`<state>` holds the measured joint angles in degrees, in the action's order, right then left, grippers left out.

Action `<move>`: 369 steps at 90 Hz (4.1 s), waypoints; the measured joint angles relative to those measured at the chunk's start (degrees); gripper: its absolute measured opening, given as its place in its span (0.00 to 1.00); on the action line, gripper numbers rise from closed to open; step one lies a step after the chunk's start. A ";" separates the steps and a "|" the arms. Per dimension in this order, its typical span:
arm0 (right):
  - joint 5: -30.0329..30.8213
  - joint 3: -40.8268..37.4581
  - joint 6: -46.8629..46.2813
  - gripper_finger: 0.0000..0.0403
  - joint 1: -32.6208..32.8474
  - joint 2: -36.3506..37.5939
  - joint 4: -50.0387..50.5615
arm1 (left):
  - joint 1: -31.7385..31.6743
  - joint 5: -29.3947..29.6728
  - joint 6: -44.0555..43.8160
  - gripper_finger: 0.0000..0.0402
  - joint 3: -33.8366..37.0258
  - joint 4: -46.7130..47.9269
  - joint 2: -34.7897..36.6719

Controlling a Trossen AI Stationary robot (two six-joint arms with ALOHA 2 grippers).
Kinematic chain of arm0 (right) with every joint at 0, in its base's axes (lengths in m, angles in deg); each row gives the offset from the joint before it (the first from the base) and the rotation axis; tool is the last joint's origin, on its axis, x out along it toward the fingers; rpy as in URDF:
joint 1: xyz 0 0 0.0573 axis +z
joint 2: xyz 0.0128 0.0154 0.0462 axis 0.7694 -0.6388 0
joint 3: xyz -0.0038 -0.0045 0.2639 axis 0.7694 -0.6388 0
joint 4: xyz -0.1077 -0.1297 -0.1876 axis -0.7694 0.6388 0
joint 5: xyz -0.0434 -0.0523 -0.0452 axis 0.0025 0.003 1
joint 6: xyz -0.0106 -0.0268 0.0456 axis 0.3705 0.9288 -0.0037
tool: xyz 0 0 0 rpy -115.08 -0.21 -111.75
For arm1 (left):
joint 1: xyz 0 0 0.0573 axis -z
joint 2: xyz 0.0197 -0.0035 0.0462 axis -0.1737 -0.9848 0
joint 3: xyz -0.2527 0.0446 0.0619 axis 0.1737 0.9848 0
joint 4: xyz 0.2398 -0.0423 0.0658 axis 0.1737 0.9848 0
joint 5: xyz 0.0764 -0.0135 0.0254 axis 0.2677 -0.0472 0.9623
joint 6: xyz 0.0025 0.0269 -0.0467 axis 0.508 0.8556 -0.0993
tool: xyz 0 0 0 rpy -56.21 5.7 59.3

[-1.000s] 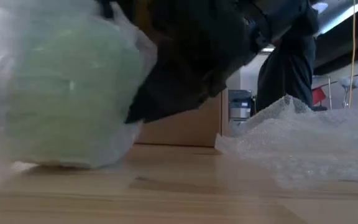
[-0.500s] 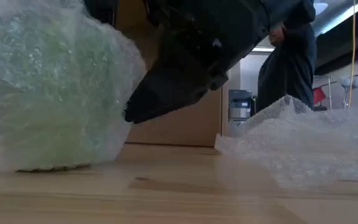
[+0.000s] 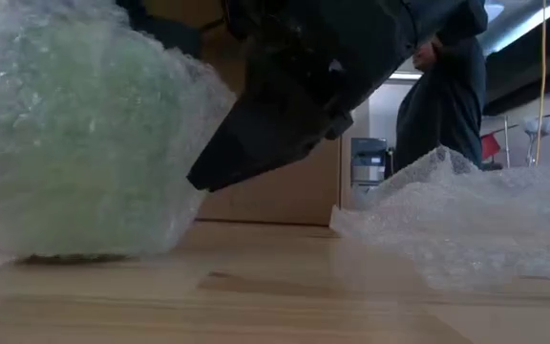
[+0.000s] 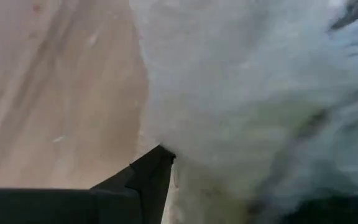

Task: Wrap mug
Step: Wrap the green mug with bubble wrap

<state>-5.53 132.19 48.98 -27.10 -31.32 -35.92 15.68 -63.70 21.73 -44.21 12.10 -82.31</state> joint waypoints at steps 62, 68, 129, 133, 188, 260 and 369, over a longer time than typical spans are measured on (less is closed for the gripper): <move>-0.50 -0.04 0.02 0.41 0.02 0.00 0.27 | 0.31 3.31 6.37 0.42 -16.99 23.70 3.77; -0.50 -0.04 0.02 0.41 0.02 0.00 0.25 | 0.55 5.93 6.43 0.42 -17.81 23.41 3.97; -0.66 -0.09 0.02 0.41 0.02 0.00 0.51 | 1.76 6.10 5.41 0.42 -4.08 1.50 -1.05; -0.65 -0.09 0.02 0.41 0.02 0.00 0.50 | 1.75 6.01 5.86 0.42 -4.12 0.78 -1.49; -0.66 -0.09 0.02 0.41 0.02 0.00 1.27 | 2.24 5.70 5.89 0.42 -6.89 11.90 11.32; -0.70 -0.09 0.01 0.41 0.02 0.00 1.49 | 6.82 1.94 14.34 0.10 -9.06 4.03 2.78; 1.40 -0.02 5.88 0.34 1.60 2.41 -13.04 | 4.29 2.01 14.95 0.00 -9.14 -0.05 -6.57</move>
<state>-4.13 132.16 54.86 -25.50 -28.92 -48.97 19.97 -61.69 36.68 -53.36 12.05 -88.87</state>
